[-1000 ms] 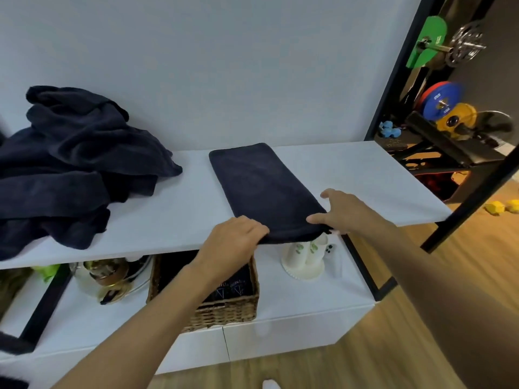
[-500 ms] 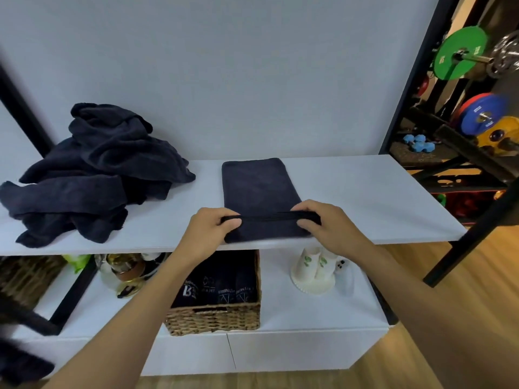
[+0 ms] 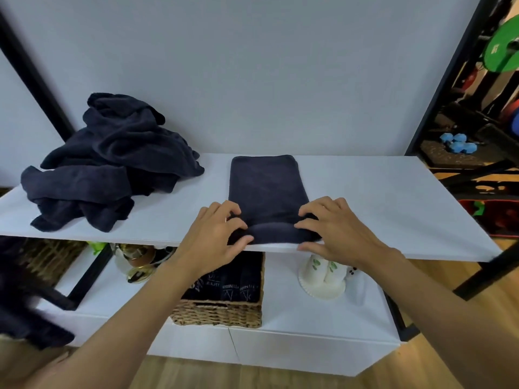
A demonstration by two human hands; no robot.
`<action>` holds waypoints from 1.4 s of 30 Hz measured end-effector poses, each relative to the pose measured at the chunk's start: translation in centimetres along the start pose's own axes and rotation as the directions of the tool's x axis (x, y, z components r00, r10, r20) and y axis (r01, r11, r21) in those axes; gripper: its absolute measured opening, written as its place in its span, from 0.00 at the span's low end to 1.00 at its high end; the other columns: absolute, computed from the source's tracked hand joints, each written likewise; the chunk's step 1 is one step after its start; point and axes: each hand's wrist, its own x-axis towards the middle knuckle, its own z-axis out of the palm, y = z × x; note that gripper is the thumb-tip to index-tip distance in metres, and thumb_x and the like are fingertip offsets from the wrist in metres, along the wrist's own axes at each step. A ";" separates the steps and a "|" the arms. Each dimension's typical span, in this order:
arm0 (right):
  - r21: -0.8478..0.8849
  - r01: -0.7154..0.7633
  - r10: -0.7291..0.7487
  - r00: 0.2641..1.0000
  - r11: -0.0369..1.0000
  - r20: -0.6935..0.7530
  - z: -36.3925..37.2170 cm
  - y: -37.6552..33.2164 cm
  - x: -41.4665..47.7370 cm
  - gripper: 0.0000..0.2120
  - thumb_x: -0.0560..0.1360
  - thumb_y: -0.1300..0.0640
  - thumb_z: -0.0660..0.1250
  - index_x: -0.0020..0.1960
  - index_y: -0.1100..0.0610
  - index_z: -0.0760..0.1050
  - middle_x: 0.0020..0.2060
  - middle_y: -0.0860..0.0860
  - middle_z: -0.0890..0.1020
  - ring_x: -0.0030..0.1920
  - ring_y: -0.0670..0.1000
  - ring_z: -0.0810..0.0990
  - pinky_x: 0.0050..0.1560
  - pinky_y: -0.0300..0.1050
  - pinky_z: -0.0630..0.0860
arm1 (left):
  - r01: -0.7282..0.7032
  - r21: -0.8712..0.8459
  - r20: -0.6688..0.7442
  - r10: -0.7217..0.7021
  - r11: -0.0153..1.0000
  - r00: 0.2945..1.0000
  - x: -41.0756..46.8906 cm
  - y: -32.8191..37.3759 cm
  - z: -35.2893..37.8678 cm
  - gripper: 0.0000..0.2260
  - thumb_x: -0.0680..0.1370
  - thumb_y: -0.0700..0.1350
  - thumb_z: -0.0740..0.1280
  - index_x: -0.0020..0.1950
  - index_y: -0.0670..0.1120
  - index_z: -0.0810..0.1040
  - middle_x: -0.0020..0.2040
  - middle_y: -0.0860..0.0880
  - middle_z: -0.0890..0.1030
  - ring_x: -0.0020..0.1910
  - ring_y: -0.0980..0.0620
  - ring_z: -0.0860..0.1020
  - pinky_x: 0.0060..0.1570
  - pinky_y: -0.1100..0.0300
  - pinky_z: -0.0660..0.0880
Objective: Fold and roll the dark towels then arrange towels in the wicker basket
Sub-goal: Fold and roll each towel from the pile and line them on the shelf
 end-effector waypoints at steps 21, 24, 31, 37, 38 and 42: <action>0.203 -0.074 0.062 0.996 0.976 0.061 1.2 3.3 4.6 0.18 0.75 0.41 0.67 0.60 0.49 0.77 0.56 0.44 0.76 0.55 0.48 0.71 0.53 0.43 0.61 | 0.162 -0.109 0.047 -0.158 0.981 0.986 3.5 -3.3 1.8 0.14 0.76 0.55 0.66 0.56 0.49 0.81 0.53 0.52 0.76 0.49 0.53 0.74 0.51 0.58 0.73; 0.188 -0.069 0.054 0.995 0.980 0.088 1.0 3.5 5.9 0.15 0.75 0.44 0.68 0.58 0.50 0.76 0.56 0.44 0.74 0.55 0.49 0.71 0.56 0.45 0.66 | -0.029 0.023 0.112 0.026 0.999 0.993 3.9 -4.8 1.6 0.21 0.72 0.58 0.64 0.57 0.46 0.82 0.52 0.49 0.77 0.50 0.49 0.73 0.51 0.56 0.72; 0.625 -0.467 0.276 0.882 0.625 0.383 0.1 6.0 9.6 0.06 0.78 0.50 0.66 0.50 0.51 0.79 0.44 0.46 0.81 0.44 0.48 0.79 0.42 0.40 0.73 | 0.497 -0.576 0.313 -0.387 0.649 0.867 8.3 -5.9 1.3 0.09 0.78 0.41 0.67 0.54 0.51 0.83 0.46 0.52 0.84 0.45 0.52 0.82 0.42 0.63 0.79; 0.524 -0.377 0.389 0.917 0.764 0.092 1.8 5.7 10.5 0.03 0.77 0.52 0.68 0.50 0.48 0.78 0.47 0.45 0.79 0.47 0.46 0.77 0.49 0.45 0.73 | 0.521 -0.622 0.226 -0.503 0.584 0.834 9.4 -7.0 3.1 0.04 0.78 0.45 0.69 0.47 0.55 0.77 0.46 0.52 0.75 0.37 0.51 0.77 0.35 0.57 0.77; 0.408 -0.317 0.347 0.938 0.856 0.001 2.0 5.5 10.5 0.04 0.78 0.52 0.67 0.51 0.49 0.79 0.49 0.46 0.78 0.49 0.49 0.76 0.52 0.48 0.72 | 0.492 -0.578 0.164 -0.497 0.652 0.852 9.5 -7.1 3.3 0.05 0.77 0.46 0.69 0.44 0.55 0.77 0.45 0.53 0.75 0.37 0.52 0.75 0.36 0.57 0.76; 0.154 -0.140 0.145 0.989 0.978 -0.024 2.6 5.7 9.7 0.16 0.76 0.44 0.66 0.59 0.52 0.78 0.53 0.47 0.77 0.52 0.52 0.74 0.52 0.48 0.66 | 0.320 -0.263 -0.040 -0.342 0.910 0.939 8.9 -6.9 3.1 0.06 0.77 0.51 0.69 0.47 0.50 0.81 0.49 0.54 0.76 0.41 0.55 0.75 0.40 0.56 0.75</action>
